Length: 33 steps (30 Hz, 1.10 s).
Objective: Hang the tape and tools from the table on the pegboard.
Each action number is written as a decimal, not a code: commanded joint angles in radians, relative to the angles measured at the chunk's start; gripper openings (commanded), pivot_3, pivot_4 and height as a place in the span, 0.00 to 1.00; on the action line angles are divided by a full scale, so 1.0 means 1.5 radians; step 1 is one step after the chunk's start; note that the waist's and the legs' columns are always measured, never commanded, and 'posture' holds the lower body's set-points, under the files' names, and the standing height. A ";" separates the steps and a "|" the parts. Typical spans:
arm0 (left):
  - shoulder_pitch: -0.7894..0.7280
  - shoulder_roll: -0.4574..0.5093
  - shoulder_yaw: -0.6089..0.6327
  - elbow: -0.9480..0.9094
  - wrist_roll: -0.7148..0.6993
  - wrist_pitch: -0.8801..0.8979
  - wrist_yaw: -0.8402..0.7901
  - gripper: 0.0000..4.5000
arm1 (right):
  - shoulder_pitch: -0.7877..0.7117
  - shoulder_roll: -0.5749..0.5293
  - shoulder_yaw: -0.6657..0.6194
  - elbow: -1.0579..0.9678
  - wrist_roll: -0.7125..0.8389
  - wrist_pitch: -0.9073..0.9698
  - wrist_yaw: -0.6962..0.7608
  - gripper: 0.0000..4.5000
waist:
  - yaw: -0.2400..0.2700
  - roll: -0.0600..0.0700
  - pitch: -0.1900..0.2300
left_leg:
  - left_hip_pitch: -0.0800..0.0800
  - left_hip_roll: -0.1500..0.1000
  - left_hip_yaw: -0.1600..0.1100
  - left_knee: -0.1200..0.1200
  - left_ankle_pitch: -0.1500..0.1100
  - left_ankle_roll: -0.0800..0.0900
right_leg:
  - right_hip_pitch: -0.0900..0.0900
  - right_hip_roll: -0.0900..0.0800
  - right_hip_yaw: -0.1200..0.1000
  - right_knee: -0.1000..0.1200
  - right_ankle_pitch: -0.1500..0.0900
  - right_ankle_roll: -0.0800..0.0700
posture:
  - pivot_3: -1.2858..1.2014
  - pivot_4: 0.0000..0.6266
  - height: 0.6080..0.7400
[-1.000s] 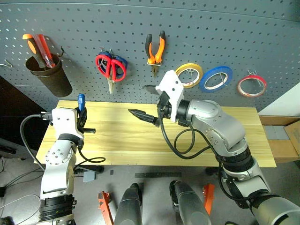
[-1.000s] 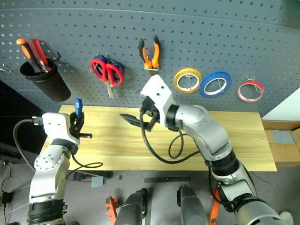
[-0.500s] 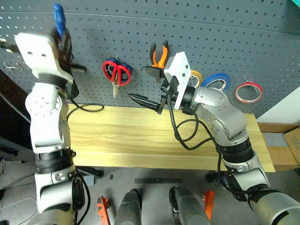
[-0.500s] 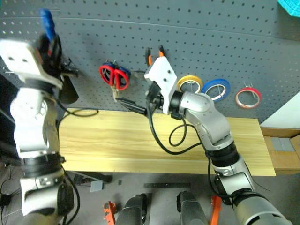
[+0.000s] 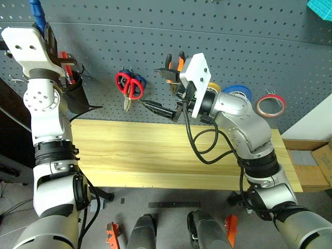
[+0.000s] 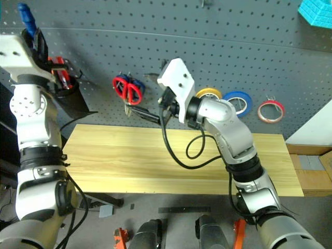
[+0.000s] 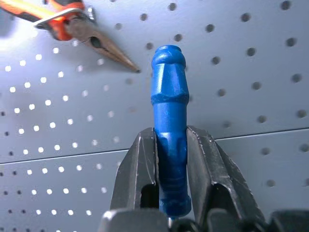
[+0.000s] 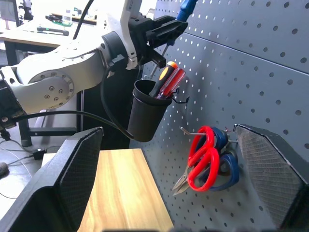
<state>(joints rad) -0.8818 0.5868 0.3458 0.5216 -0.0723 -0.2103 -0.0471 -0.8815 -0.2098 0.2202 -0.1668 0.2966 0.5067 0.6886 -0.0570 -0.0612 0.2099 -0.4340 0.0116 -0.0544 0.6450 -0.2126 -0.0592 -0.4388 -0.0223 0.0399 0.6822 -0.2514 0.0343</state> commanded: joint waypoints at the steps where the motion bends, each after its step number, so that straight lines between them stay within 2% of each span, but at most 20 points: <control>1: -0.019 0.007 0.010 0.072 0.007 -0.051 0.029 0.11 | -0.009 0.004 -0.003 -0.016 0.002 -0.018 0.004 1.00 | 0.000 0.000 -0.003 | 0.000 0.000 0.000 0.000 0.000 0.001 | 0.000 0.000 0.000 0.000 0.000 0.000 | 0.49 0.16 1.00; 7: -0.048 -0.004 -0.005 0.160 0.011 -0.108 0.042 0.11 | -0.008 0.006 -0.006 -0.022 0.004 -0.013 0.006 1.00 | 0.000 -0.001 -0.004 | 0.000 0.000 0.000 0.001 0.000 0.001 | 0.000 0.000 0.000 0.001 0.001 0.000 | 0.49 0.16 1.00; 13: -0.052 -0.009 -0.006 0.171 0.004 -0.137 0.044 0.56 | -0.006 0.005 -0.006 -0.029 0.006 -0.006 0.006 1.00 | -0.004 -0.001 -0.005 | 0.000 0.000 0.000 0.001 0.000 0.001 | 0.000 0.000 0.000 0.001 0.001 0.000 | 0.49 0.17 1.00; 17: -0.043 -0.016 0.000 0.100 -0.005 -0.127 0.057 0.87 | -0.003 0.001 -0.007 -0.036 0.005 0.000 0.005 1.00 | -0.006 -0.001 -0.006 | 0.000 0.000 0.000 0.001 0.000 0.001 | 0.000 0.000 0.000 0.001 0.001 0.000 | 0.48 0.17 1.00; 20: -0.026 -0.037 -0.013 -0.083 -0.021 -0.064 0.060 0.87 | -0.001 -0.010 -0.024 -0.048 0.016 0.013 0.004 1.00 | -0.006 -0.001 -0.006 | 0.000 0.000 0.000 0.001 0.000 0.001 | 0.000 0.000 0.000 0.001 0.001 0.000 | 0.48 0.17 1.00; 22: -0.009 -0.047 -0.024 -0.159 -0.033 -0.022 0.043 0.87 | 0.002 -0.017 -0.035 -0.057 0.026 0.022 0.002 1.00 | -0.006 -0.001 -0.007 | 0.000 0.000 0.000 0.001 0.000 0.001 | 0.000 0.000 0.000 0.001 0.001 0.000 | 0.48 0.17 1.00; 25: 0.085 -0.058 -0.099 -0.315 -0.089 0.151 -0.058 0.87 | 0.024 -0.044 -0.077 -0.090 0.061 0.056 0.000 1.00 | -0.009 0.004 -0.019 | 0.000 0.000 0.001 0.001 0.000 0.001 | 0.001 0.000 0.001 0.000 0.001 0.000 | 0.48 0.17 1.00; 27: 0.152 -0.052 -0.123 -0.402 -0.122 0.250 -0.094 0.87 | 0.059 -0.070 -0.089 -0.119 0.071 0.074 0.001 1.00 | -0.010 0.010 -0.025 | 0.001 0.000 0.000 0.001 -0.001 0.001 | 0.003 -0.001 0.001 -0.001 0.001 0.000 | 0.49 0.17 1.00; 30: 0.227 -0.060 -0.121 -0.510 -0.180 0.377 -0.099 0.87 | 0.125 -0.101 -0.105 -0.168 0.084 0.102 -0.011 1.00 | -0.017 0.010 -0.026 | 0.007 0.000 0.000 0.001 0.000 0.001 | 0.009 0.001 0.001 0.000 0.001 0.000 | 0.49 0.16 1.00; 33: 0.290 -0.064 -0.135 -0.589 -0.205 0.444 -0.116 0.87 | 0.200 -0.111 -0.120 -0.209 0.086 0.111 -0.043 1.00 | -0.020 0.010 -0.026 | 0.013 0.001 -0.001 0.001 0.000 0.002 | 0.013 0.003 0.001 0.001 0.001 0.000 | 0.49 0.15 1.00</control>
<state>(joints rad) -0.4630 0.4849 0.1483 -0.2496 -0.3446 0.4157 -0.1969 -0.6023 -0.3761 0.0704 -0.4136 0.4152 0.6748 0.6539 -0.0870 -0.0465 0.1711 -0.4141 0.0140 -0.0551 0.6459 -0.2126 -0.0565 -0.4186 -0.0171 0.0425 0.6839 -0.2502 0.0343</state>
